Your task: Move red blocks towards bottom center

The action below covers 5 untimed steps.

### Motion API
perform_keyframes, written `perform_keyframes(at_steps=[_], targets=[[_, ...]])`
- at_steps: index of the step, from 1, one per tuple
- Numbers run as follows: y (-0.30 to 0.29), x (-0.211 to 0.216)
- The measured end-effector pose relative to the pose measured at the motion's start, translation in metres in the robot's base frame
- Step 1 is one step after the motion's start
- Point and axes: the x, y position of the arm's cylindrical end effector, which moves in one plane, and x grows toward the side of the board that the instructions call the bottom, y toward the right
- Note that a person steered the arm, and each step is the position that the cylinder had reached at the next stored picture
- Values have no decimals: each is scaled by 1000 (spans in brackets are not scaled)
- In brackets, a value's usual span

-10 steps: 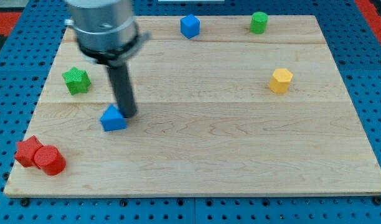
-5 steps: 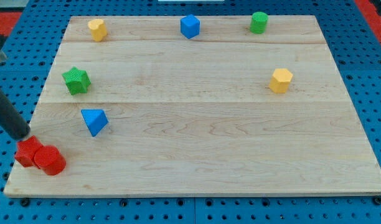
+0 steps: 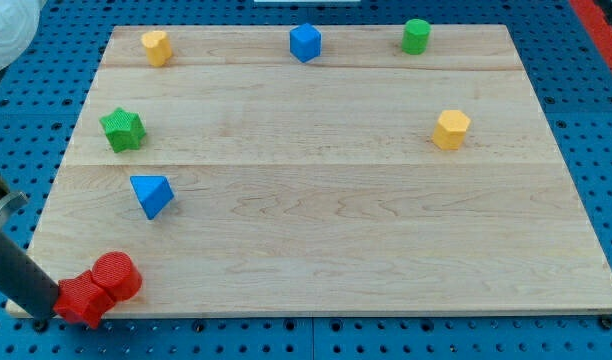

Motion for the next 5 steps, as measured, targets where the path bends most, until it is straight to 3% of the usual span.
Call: perform_keyframes(at_steps=[5], targets=[[43, 0]])
